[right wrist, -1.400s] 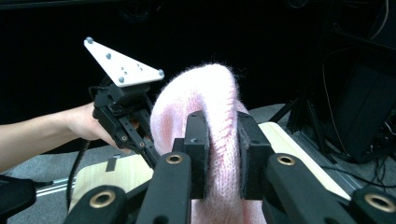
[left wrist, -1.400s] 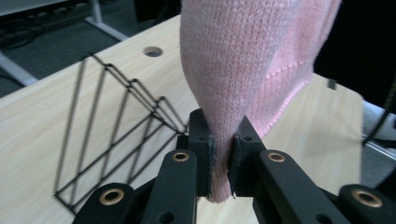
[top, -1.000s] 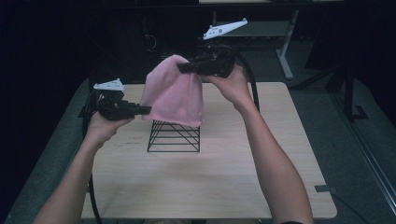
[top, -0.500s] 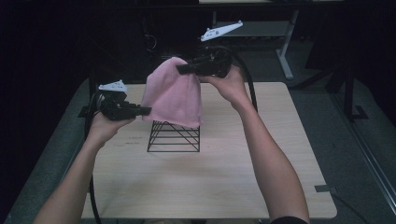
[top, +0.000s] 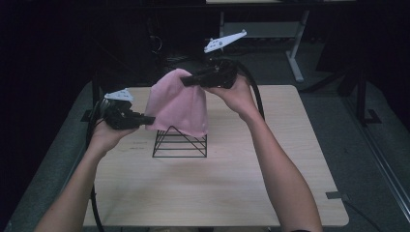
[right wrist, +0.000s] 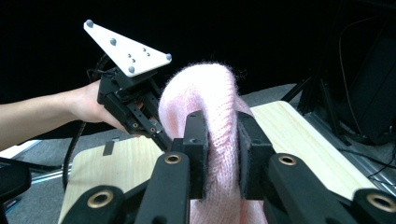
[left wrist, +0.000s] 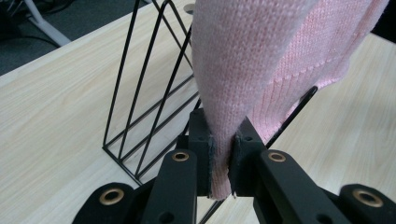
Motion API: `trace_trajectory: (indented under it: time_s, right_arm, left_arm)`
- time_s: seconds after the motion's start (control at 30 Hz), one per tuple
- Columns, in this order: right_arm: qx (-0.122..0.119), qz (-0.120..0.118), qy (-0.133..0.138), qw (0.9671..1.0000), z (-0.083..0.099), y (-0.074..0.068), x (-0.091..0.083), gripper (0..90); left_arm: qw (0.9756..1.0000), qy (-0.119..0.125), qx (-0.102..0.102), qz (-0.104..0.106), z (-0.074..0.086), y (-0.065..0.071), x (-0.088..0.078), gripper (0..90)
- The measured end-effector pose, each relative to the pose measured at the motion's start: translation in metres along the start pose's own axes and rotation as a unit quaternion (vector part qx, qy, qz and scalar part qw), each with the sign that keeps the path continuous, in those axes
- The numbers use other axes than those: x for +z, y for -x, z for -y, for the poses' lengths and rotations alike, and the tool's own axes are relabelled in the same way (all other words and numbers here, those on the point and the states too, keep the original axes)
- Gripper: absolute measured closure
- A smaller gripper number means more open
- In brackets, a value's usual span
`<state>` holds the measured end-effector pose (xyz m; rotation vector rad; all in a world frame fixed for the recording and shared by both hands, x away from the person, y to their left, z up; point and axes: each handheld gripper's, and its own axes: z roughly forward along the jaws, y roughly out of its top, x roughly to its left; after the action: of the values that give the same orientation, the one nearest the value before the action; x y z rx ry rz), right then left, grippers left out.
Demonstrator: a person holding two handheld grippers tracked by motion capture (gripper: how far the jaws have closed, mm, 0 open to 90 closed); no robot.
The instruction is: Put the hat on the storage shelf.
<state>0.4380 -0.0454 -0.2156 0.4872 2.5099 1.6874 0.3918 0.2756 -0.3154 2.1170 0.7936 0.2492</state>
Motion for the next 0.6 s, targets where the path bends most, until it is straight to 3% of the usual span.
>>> trace_trajectory:
  time_s: [0.17, 0.33, 0.6]
  right_arm:
    - [-0.001, -0.004, -0.007, 1.0, 0.003, -0.001, 0.002, 76.0]
    - [0.002, -0.014, -0.012, 0.9998, 0.009, -0.003, 0.009, 76.0]
    - [0.003, -0.018, -0.015, 0.9997, 0.011, -0.005, 0.014, 76.0]
  left_arm:
    - [1.0, -0.004, -0.006, 0.003, 0.005, 0.0, 0.003, 81.3]
    - [0.9997, -0.024, -0.001, -0.003, 0.011, 0.0, 0.007, 81.3]
    - [0.9996, -0.028, -0.001, -0.004, 0.016, 0.0, 0.008, 81.3]
